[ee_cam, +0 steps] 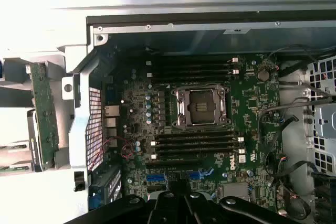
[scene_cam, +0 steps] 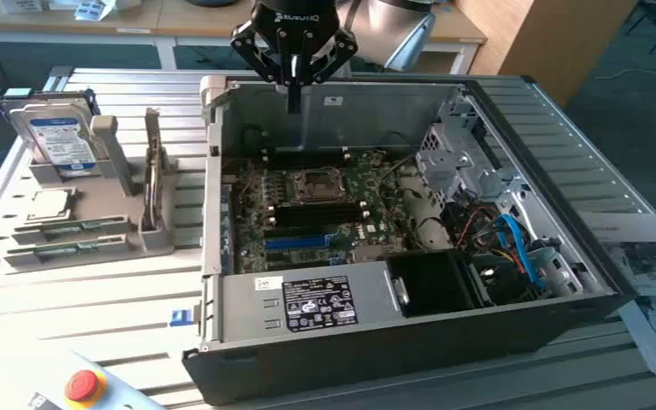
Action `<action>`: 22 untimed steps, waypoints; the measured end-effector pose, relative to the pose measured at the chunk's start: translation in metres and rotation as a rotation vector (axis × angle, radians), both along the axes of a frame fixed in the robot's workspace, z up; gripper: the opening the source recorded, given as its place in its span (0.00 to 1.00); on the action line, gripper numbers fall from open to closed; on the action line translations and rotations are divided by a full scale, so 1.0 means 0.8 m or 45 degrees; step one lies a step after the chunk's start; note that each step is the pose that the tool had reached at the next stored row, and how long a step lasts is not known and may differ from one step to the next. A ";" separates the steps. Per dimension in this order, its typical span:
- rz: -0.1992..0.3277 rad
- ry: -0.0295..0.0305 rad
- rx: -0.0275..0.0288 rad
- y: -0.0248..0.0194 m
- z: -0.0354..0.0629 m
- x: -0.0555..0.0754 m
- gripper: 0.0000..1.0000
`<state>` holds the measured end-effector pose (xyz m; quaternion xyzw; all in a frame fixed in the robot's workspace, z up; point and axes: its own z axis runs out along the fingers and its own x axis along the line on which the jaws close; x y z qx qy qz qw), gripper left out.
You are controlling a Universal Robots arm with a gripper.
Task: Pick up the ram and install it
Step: 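Reach for the ram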
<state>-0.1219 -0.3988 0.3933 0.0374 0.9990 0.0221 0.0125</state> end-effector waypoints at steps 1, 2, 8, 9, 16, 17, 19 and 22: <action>0.000 -0.0001 0.0000 0.0000 0.000 0.000 0.10; 0.000 0.0000 0.0001 0.0000 0.000 0.000 0.10; 0.000 0.0000 0.0000 0.0000 0.000 0.000 0.10; 0.000 0.0000 0.0000 0.0000 0.000 0.000 0.10; -0.002 0.0000 0.0012 0.0002 0.000 -0.005 0.10; -0.002 0.0000 0.0027 0.0002 0.000 -0.009 0.10; -0.002 0.0000 0.0032 0.0002 -0.001 -0.019 0.10; -0.003 0.0000 0.0033 0.0002 -0.001 -0.033 0.10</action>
